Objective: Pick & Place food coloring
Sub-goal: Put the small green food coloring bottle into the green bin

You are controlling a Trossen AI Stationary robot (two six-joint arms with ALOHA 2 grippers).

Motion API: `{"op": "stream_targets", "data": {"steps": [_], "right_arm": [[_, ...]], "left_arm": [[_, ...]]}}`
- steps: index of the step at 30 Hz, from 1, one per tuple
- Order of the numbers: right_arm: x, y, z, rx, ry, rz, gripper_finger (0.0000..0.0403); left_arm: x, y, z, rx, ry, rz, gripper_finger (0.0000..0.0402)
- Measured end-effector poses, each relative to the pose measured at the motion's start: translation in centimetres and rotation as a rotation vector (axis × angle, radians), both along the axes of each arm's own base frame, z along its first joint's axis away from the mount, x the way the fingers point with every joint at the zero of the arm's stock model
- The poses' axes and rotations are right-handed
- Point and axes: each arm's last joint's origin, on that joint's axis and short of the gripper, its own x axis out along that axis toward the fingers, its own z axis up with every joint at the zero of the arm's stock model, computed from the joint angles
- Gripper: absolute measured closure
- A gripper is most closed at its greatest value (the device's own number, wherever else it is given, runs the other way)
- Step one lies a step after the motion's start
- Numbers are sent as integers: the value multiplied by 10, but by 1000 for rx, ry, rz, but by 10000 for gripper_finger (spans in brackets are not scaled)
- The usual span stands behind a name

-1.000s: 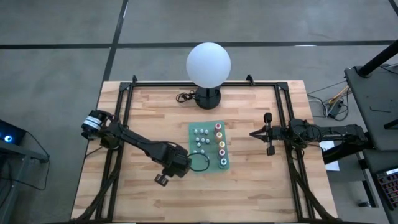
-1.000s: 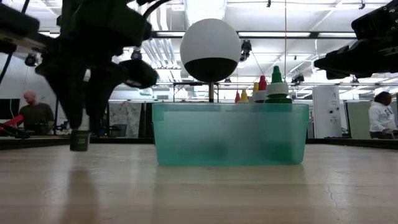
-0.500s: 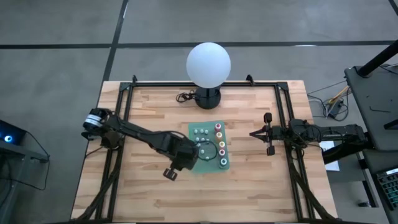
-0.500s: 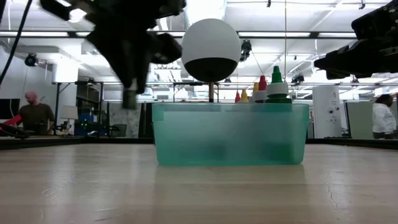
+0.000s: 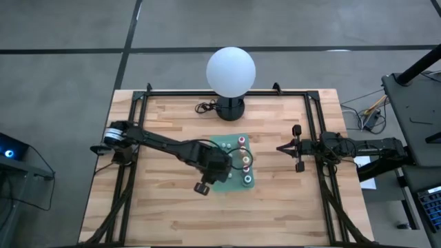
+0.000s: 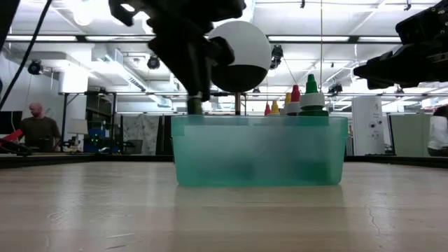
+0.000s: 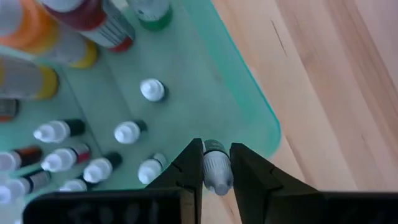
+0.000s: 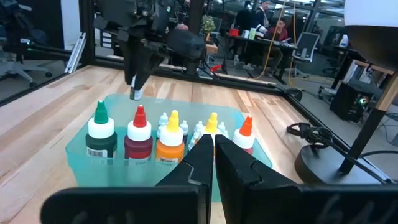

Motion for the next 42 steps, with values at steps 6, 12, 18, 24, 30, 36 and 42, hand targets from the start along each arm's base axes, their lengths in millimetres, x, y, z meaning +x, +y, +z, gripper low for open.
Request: {"op": "stream_targets", "data": {"steps": [6,12,18,24,30,36,42], "right_arm": [[0,0,0,-1,0,0,394],[0,0,0,0,0,-1,394],[0,0,0,-1,0,0,394],[0,0,0,1,0,-1,394],[0,0,0,-1,1,-1,394],[0,0,0,0,0,0,394],[0,0,0,-1,0,-1,394]], "left_arm": [[17,3,0,-1,-16,15,360],[28,4,-5,4,-14,11,360],[33,4,-19,10,16,13,360],[38,5,-35,16,54,20,360],[41,7,-45,15,50,27,360],[39,9,-51,13,64,45,360],[36,10,-61,13,84,60,360]]}}
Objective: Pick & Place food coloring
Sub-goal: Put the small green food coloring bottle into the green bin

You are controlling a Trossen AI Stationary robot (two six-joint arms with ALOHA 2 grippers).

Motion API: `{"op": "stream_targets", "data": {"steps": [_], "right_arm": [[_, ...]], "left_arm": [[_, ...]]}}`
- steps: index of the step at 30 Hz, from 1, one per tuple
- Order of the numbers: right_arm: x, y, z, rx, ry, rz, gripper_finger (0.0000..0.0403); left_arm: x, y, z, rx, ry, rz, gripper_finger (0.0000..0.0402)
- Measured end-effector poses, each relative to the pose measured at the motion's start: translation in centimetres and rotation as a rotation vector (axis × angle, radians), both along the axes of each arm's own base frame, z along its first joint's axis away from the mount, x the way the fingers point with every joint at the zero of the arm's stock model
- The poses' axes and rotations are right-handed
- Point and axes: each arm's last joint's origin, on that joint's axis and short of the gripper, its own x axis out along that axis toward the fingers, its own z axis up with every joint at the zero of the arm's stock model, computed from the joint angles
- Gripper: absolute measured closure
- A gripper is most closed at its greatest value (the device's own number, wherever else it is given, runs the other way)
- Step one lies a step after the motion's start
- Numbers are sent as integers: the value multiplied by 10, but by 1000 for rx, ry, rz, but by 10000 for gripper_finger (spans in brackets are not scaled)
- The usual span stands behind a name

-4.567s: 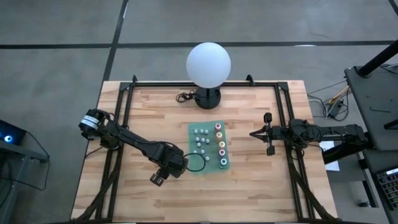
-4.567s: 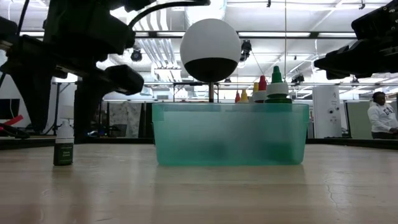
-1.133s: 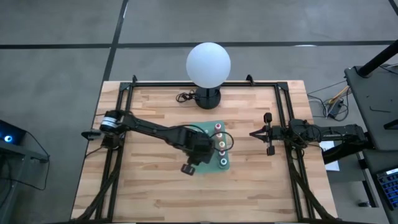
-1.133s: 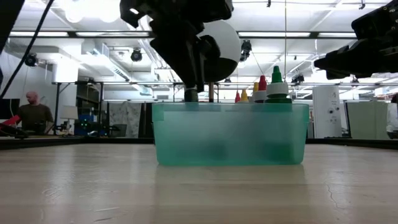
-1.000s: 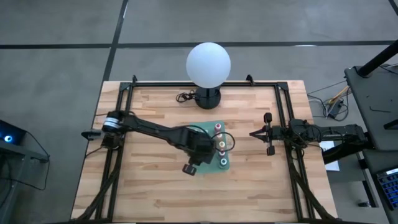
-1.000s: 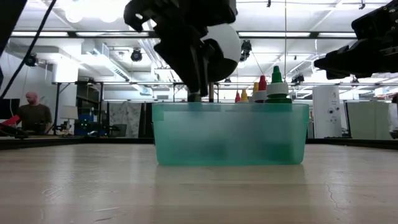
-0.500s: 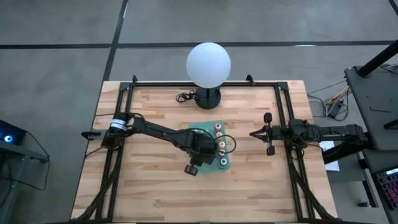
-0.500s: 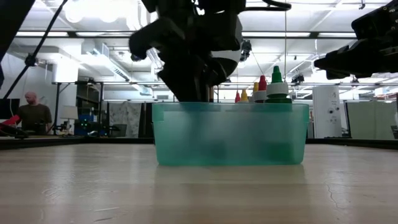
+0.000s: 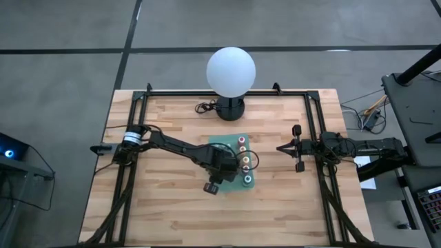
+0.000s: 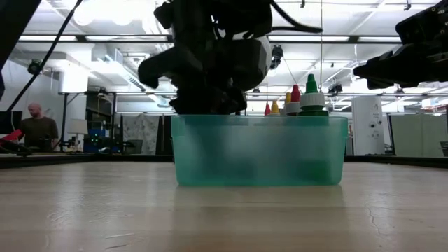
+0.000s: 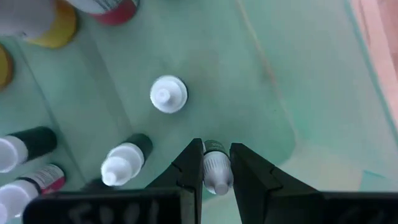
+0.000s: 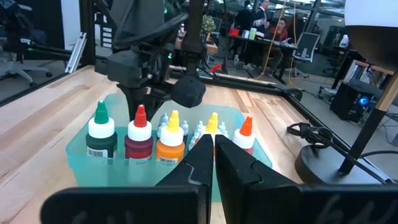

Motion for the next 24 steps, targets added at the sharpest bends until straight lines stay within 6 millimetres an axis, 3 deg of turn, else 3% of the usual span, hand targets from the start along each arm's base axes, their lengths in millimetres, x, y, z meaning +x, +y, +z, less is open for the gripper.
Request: {"op": "stream_targets", "data": {"steps": [18,24], "right_arm": [[0,0,0,0,0,0,394],[0,0,0,1,0,0,394]], "left_arm": [[1,2,-3,-5,-16,13,359],[1,3,-3,-5,-15,16,324]]}}
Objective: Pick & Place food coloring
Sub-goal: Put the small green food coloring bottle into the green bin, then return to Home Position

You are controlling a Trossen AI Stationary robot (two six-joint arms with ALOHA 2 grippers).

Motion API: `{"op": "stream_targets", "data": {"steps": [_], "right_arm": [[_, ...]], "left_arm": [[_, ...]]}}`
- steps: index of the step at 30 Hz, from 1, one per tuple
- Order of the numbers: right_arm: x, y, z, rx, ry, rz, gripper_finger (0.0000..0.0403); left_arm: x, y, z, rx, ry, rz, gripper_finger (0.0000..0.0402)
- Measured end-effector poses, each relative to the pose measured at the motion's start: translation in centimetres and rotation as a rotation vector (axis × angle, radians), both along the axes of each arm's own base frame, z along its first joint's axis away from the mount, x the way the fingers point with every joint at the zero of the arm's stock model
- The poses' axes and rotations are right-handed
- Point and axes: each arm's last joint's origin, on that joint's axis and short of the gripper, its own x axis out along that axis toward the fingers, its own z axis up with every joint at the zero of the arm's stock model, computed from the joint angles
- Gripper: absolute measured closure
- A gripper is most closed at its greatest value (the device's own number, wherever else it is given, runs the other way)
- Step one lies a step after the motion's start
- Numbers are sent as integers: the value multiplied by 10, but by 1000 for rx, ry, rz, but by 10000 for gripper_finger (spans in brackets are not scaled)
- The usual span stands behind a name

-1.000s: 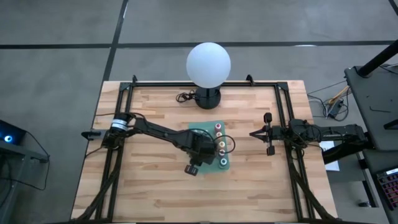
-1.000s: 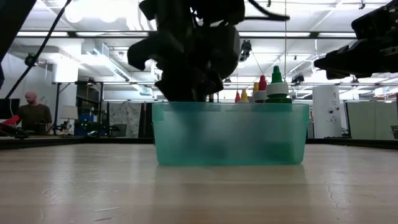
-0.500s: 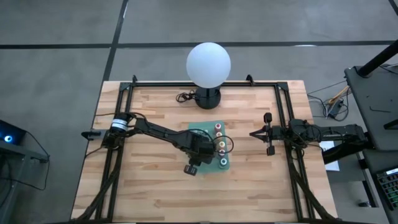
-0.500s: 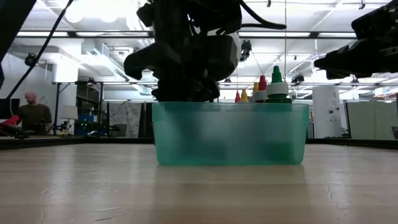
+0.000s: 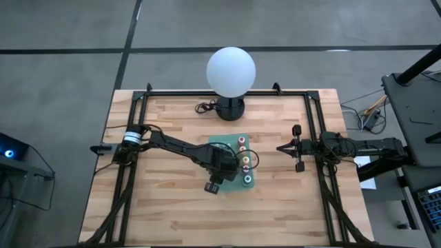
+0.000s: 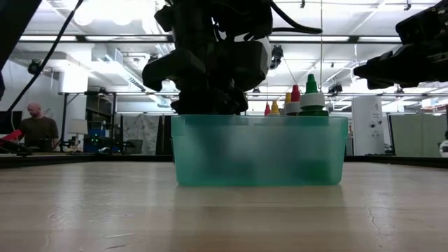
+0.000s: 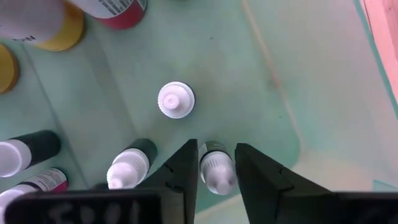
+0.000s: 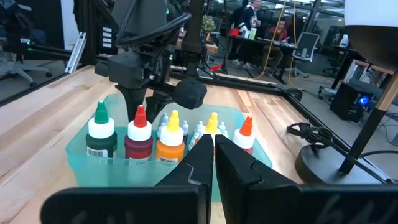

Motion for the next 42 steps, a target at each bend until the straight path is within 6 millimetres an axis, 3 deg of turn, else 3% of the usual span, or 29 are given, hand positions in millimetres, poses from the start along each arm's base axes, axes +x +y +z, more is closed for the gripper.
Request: {"op": "stream_targets", "data": {"steps": [11,23,27,33,42], "right_arm": [[0,0,0,-1,0,0,394],[0,0,0,-1,0,1,394],[0,0,0,-1,0,1,394],[0,0,0,0,-1,0,394],[0,0,0,0,-1,0,394]], "left_arm": [[0,1,5,-2,-9,3,296],[-6,1,35,-11,-86,-2,297],[-7,2,38,-12,-98,-3,318],[-7,2,40,-15,-114,-4,390],[-5,2,41,-17,-132,-4,401]]}}
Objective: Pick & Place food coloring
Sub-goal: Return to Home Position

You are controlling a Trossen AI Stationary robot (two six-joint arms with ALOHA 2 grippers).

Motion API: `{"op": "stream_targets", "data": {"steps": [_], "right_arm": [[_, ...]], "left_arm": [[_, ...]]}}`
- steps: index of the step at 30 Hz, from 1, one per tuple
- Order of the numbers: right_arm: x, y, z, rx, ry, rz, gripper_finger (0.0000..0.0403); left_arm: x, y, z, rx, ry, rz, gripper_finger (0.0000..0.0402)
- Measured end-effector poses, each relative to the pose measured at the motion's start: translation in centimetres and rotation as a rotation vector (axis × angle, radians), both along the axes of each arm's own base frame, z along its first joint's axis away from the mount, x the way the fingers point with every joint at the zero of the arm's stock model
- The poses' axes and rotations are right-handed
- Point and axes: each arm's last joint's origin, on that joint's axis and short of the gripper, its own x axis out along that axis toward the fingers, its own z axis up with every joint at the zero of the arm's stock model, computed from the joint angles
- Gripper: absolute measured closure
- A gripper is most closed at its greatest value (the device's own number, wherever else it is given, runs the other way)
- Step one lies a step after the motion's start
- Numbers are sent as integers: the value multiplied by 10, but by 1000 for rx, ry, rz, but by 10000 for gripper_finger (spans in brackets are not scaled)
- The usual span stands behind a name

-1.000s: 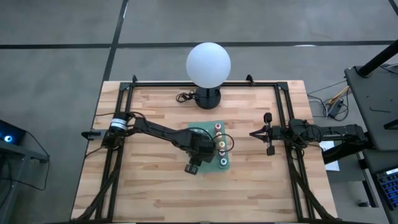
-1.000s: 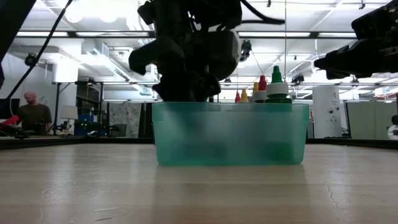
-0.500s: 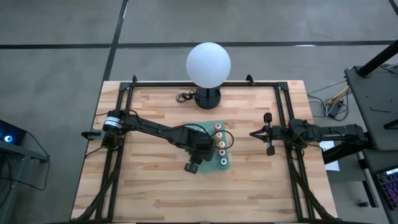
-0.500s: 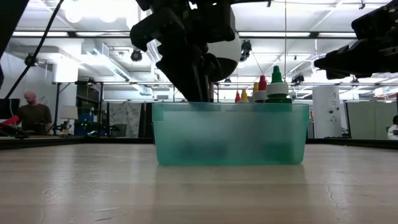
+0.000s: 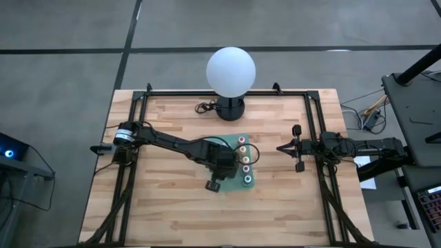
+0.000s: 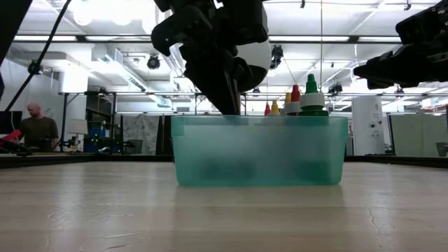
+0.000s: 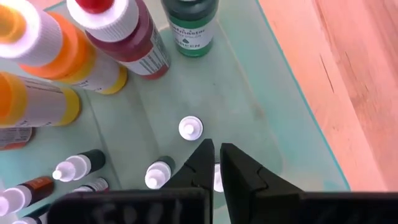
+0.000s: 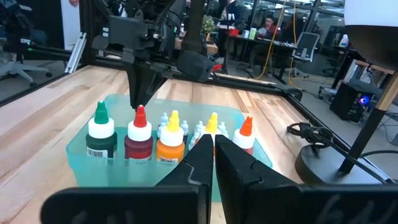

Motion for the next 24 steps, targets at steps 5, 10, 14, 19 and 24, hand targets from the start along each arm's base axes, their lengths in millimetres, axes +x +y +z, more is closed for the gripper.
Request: {"op": "stream_targets", "data": {"steps": [5,10,14,19,24], "right_arm": [[0,0,0,0,0,0,394],[0,0,0,-1,-1,0,394],[0,0,0,0,0,1,394],[0,0,0,-2,1,0,394],[0,0,0,-2,2,-1,394]], "left_arm": [[0,1,5,-17,-22,-5,401],[-5,5,15,-47,-118,-7,401],[-15,9,21,-67,-185,16,401],[-35,18,34,-117,-249,87,401],[-54,33,45,-190,-278,127,401]]}}
